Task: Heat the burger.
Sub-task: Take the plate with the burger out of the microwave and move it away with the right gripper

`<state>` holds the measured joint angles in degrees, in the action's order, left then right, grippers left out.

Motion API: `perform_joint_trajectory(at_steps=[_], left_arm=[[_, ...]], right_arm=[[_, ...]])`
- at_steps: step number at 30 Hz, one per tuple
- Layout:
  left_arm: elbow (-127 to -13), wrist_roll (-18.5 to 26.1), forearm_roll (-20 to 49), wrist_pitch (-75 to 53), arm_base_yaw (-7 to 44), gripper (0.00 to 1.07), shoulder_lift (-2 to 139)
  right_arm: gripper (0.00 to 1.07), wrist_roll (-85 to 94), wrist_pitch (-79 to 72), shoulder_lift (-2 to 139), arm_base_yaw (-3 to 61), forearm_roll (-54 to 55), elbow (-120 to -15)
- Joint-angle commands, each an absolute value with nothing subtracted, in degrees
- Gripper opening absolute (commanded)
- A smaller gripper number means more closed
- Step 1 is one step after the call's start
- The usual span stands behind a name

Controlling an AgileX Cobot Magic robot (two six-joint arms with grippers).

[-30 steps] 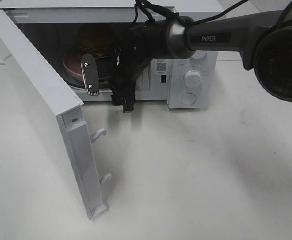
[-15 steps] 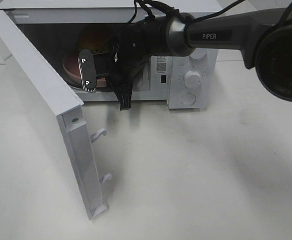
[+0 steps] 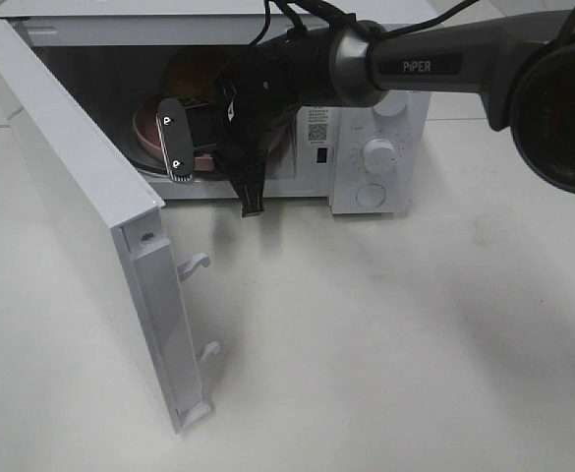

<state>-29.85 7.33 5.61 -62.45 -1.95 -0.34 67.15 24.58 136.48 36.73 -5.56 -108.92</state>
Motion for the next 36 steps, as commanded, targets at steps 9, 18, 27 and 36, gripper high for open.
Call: perform_joint_trajectory(at_steps=[9,18,27,36], left_arm=[[-29.74,7.33,5.73,-61.59,-1.95,1.00,-0.57],[-29.74,7.33,5.73,-61.59,-1.95,1.00,-0.57],[-29.74,7.33,5.73,-61.59,-1.95,1.00,-0.57],[-29.74,7.33,5.73,-61.59,-1.95,1.00,-0.57]], right_arm=[[0.00,74.83,20.68,128.86,37.53,-5.04,-97.86],[0.00,81.47,12.43,121.24,37.01,-3.32,-86.92],[0.00,100.15,12.03,116.14,34.15,7.10,-79.01],[0.00,104.11,11.17,110.75,33.35,8.65,-71.96]])
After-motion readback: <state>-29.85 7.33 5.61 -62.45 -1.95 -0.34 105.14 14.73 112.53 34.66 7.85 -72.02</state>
